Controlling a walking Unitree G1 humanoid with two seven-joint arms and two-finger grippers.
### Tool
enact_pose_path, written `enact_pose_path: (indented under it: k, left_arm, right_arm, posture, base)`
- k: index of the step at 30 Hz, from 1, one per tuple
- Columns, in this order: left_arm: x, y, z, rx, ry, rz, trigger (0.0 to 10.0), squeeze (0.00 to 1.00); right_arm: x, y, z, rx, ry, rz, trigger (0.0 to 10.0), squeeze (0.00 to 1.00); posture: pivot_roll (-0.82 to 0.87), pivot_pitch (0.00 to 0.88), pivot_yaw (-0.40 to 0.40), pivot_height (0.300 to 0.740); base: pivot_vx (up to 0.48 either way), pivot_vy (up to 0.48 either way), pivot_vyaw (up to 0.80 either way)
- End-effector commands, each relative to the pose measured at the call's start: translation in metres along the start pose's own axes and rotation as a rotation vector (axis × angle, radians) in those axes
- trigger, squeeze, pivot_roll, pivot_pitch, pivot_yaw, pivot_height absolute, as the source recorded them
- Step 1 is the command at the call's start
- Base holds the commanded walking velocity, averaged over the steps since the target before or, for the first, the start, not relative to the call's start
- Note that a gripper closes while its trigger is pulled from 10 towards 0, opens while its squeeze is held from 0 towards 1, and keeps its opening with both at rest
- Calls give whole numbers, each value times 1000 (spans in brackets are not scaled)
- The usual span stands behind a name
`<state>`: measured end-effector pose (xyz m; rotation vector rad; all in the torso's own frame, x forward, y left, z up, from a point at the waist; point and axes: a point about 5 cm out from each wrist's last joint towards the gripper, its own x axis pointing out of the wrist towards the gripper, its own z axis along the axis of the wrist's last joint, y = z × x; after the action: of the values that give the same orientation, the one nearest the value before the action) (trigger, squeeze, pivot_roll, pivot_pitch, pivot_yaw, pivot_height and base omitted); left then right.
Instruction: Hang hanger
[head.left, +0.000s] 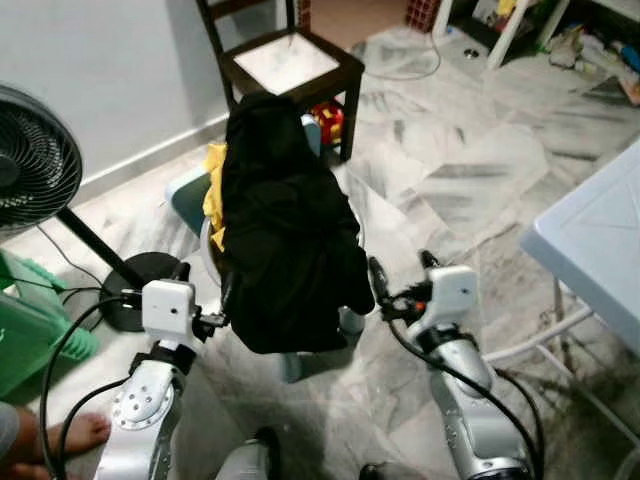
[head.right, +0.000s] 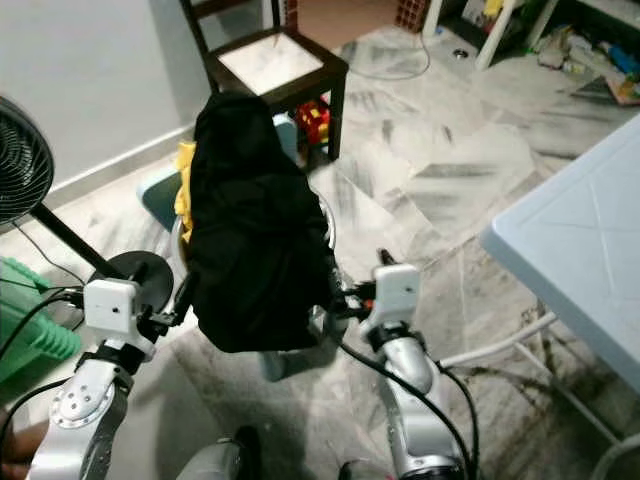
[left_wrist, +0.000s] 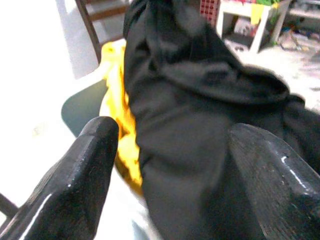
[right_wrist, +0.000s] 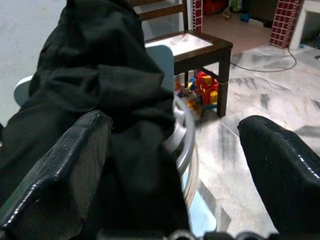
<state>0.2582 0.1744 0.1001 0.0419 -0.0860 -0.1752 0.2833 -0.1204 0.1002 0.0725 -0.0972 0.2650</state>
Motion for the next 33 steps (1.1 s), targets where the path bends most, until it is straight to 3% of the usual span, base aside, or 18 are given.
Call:
enact_pose_path:
  k: [1, 7, 18, 23, 27, 33]
  left_arm:
    - [-3, -4, -2, -11, 17, -18, 10000, 0]
    - [-3, -6, -3, -15, 29, -39, 10000, 0]
    - [-3, -8, -15, -12, 79, -52, 10000, 0]
    - [1, -16, -30, -8, 148, -140, 10000, 0]
    - [9, -16, -41, -25, 197, -157, 10000, 0]
    - [32, 6, -51, -9, 269, -154, 10000, 0]
  right_arm:
    - [-6, -7, -6, -6, 21, -28, 10000, 0]
    - [-6, -8, -7, 1, 24, -37, 10000, 0]
    - [-8, -8, -11, 5, 35, -33, 10000, 0]
    - [-6, -7, -10, 4, 34, -26, 10000, 0]
    - [-5, -7, -10, 3, 37, -19, 10000, 0]
    - [-4, -7, -7, 2, 31, -15, 10000, 0]
  posture:
    - [3, 245, 5, 740]
    - [2, 247, 11, 740]
    - [5, 248, 6, 740]
    - [7, 250, -2, 740]
    - [6, 253, -9, 740]
    - [-14, 255, -17, 740]
  base:
    - [390, 0, 694]
    - [368, 0, 231]
    - [0, 0, 0]
    - [0, 0, 0]
    - [0, 0, 0]
    - [0, 0, 0]
